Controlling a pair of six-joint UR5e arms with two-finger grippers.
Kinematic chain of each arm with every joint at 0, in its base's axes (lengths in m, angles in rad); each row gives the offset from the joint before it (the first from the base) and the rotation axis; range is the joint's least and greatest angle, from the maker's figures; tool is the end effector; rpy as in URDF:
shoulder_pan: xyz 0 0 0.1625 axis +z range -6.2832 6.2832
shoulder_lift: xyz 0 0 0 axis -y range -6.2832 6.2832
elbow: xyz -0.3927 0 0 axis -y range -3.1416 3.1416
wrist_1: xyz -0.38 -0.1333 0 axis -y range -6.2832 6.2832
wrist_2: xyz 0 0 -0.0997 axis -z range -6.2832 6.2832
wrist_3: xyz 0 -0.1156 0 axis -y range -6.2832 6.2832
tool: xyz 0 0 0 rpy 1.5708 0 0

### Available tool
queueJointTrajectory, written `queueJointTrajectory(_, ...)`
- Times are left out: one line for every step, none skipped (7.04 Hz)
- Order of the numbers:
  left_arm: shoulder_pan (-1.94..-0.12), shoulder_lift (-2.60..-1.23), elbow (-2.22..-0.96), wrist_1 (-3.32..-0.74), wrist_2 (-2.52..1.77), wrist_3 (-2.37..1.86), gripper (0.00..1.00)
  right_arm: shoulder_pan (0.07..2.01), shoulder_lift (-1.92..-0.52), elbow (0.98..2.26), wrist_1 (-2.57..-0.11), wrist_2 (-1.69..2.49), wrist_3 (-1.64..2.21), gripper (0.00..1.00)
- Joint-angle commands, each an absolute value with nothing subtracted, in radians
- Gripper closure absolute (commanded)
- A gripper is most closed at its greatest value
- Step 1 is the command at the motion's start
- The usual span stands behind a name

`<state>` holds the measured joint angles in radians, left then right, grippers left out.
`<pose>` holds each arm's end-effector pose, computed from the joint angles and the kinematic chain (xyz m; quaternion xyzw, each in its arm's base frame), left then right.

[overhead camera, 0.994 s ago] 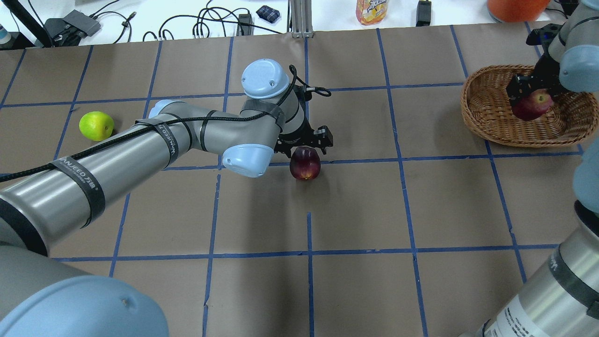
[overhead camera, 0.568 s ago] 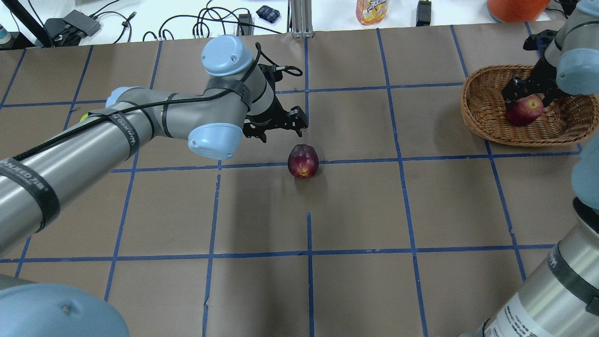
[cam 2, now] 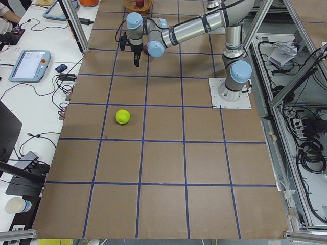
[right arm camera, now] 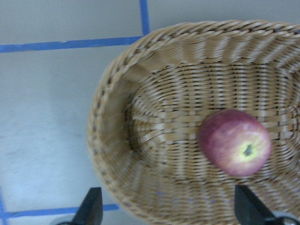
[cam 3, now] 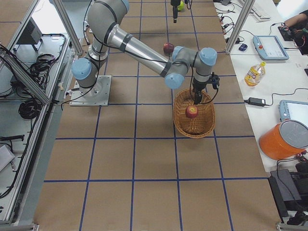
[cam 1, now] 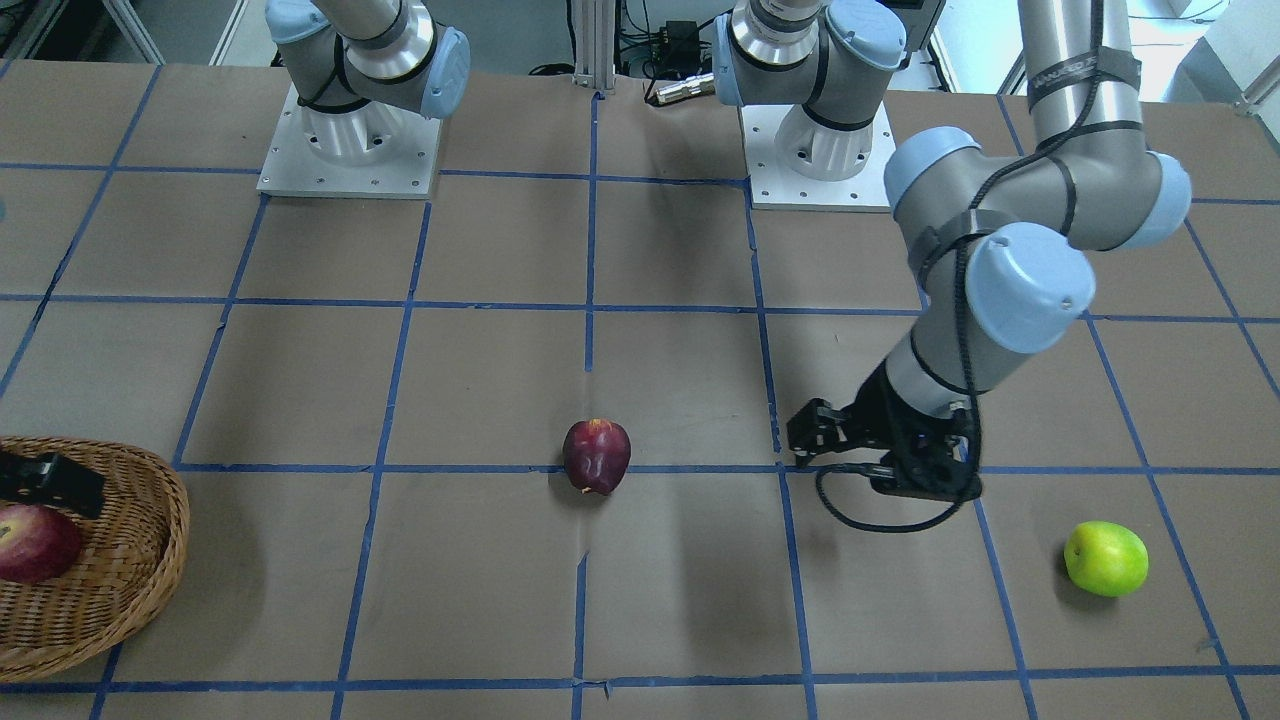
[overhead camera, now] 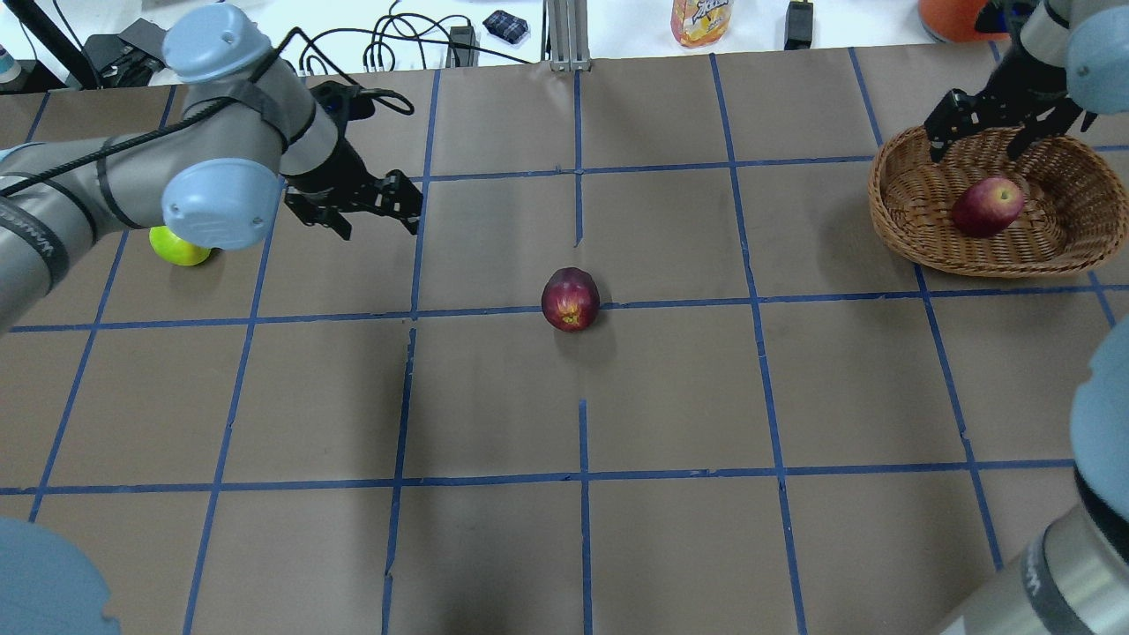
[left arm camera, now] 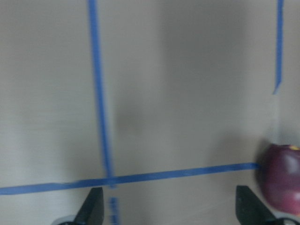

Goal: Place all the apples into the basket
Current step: 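Release dark red apple at center, left moves to green apple while right withdraws, then grasp dark red apple with right gripper while left grasps green apple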

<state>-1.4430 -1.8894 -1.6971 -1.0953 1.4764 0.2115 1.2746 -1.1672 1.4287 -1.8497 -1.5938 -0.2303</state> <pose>-0.0705 -0.5829 0.2599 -0.0425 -0.9979 0.0230 0.0439 -0.0569 -0.6340 0.3116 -0.0330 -0.9994 0.0054 0.0134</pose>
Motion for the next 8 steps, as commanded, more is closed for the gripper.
queueJointTrajectory(-1.292,-1.934,-1.631,-1.109,1.563,0.468,0.0,1.577,-1.21,1.428,-1.795,-1.583,0.104,0.0)
queueJointTrajectory(-1.261,-1.968,-1.605,-1.1,1.586,0.58,0.0,1.695,-1.181,1.427,-1.799,-1.548,0.267,0.0)
queueJointTrajectory(-1.208,-2.014,-1.586,-1.082,1.603,0.701,0.0,1.76,-1.163,1.428,-1.804,-1.498,0.381,0.0)
queueJointTrajectory(-1.148,-2.061,-1.565,-1.062,1.603,0.778,0.0,1.807,-1.125,1.43,-1.862,-1.48,0.461,0.0)
queueJointTrajectory(-1.134,-2.091,-1.536,-1.063,1.603,0.793,0.0,1.856,-1.07,1.434,-1.89,-1.48,0.538,0.0)
queueJointTrajectory(-1.132,-2.103,-1.495,-1.068,1.605,0.811,0.0,1.882,-1.033,1.439,-1.964,-1.476,0.561,0.0)
queueJointTrajectory(-1.132,-2.138,-1.464,-1.066,1.635,0.89,0.0,1.891,-1.031,1.457,-1.964,-1.424,0.574,0.0)
queueJointTrajectory(-1.131,-2.167,-1.439,-1.063,1.669,0.934,0.0,1.891,-1.031,1.497,-1.976,-1.384,0.574,0.0)
